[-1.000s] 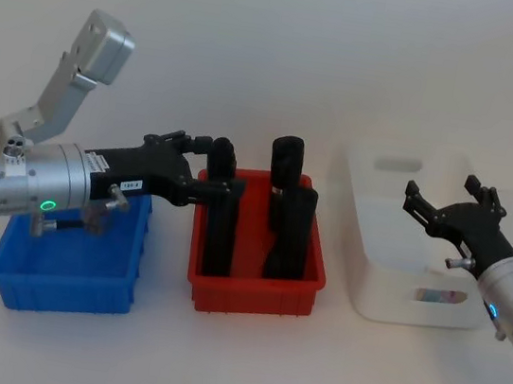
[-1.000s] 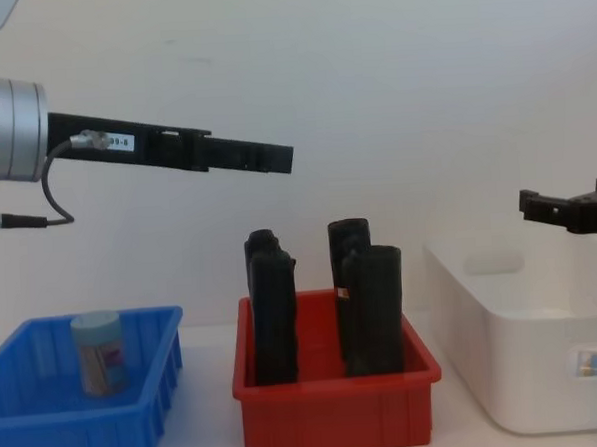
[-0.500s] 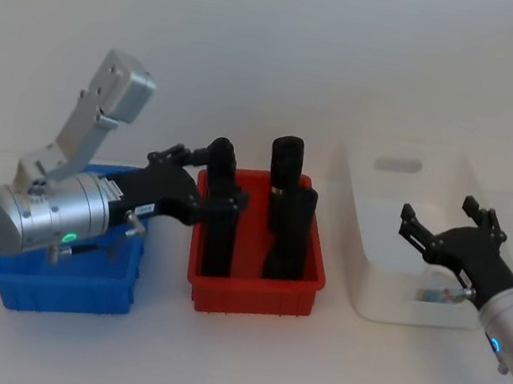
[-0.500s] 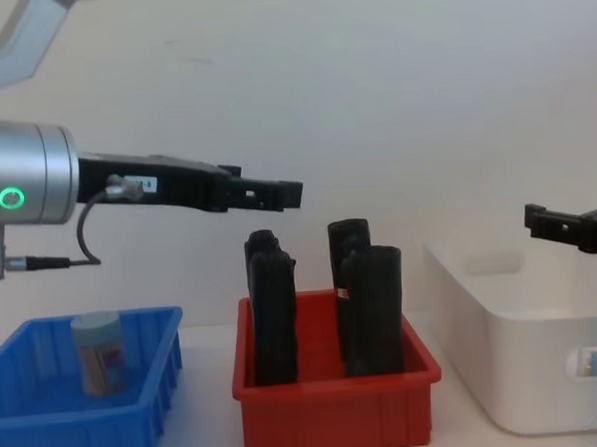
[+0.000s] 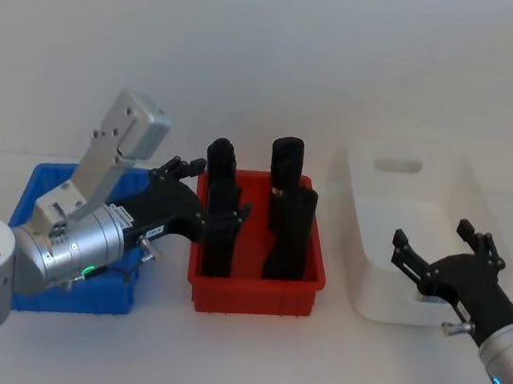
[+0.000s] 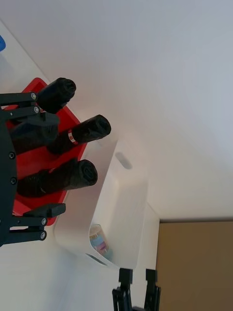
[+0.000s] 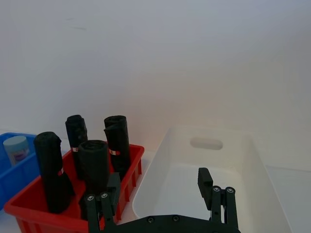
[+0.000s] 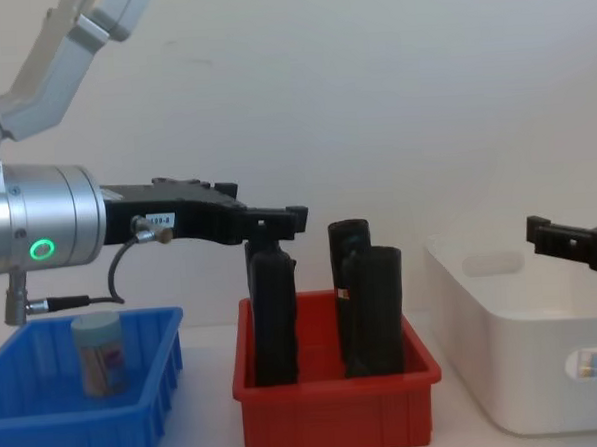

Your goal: Pick the cotton swabs from the blue box and place them into the white box.

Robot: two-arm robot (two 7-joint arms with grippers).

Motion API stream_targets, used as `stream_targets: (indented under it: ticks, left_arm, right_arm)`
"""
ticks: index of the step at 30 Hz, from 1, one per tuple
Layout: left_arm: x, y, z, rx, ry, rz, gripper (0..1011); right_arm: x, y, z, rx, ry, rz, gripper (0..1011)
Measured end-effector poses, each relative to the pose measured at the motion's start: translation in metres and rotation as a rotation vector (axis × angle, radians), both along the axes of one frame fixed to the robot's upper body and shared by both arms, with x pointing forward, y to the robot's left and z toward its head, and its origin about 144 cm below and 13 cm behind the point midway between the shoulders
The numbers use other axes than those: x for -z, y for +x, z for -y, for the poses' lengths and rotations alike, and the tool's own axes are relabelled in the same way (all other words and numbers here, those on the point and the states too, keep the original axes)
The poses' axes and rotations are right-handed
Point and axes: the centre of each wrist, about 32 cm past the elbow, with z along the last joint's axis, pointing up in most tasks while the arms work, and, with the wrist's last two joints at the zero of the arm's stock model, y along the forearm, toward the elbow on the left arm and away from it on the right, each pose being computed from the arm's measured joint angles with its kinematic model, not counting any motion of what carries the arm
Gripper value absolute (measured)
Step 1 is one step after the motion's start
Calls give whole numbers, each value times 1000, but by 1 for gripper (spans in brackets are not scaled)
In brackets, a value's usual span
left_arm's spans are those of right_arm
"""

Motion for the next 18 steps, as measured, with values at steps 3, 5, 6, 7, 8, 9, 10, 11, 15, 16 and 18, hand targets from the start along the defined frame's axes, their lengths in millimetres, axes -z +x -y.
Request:
stream_targets:
  ticks: [3, 5, 6, 7, 8, 9, 10, 11, 15, 16, 18]
  left_arm:
    - [6, -5, 5, -24, 0, 17, 1004]
    - [8, -7, 7, -36, -1, 25, 1004]
    - [11, -10, 9, -47, -1, 33, 1004]
    - [12, -11, 10, -52, -2, 36, 1004]
    - [13, -12, 11, -59, -2, 41, 1004]
    - [16, -15, 13, -70, -4, 49, 1004]
    - [17, -16, 14, -76, -4, 53, 1004]
    - [19, -17, 16, -82, -5, 58, 1004]
    - [26, -25, 22, -115, -11, 82, 1004]
    - [27, -26, 23, -121, -12, 87, 1004]
    - [31, -30, 27, -136, -16, 98, 1004]
  right_arm:
    - [-1, -9, -2, -7, 0, -1, 1001]
    - [-2, -16, -4, -12, 1, -2, 1001]
    - [-2, -18, -4, -13, 0, -2, 1001]
    - [-2, -20, -5, -15, 0, -3, 1001]
    - [-3, -25, -5, -18, 1, -4, 1001]
    - [-3, -27, -6, -20, 1, -4, 1001]
    - [-3, -29, -6, -21, 1, -4, 1001]
    - [-4, -32, -7, -24, 2, -5, 1001]
    - [-5, -38, -8, -29, 2, -6, 1001]
    - [-5, -38, -8, -29, 2, -7, 1002]
    - [-5, -40, -9, -30, 3, -7, 1001]
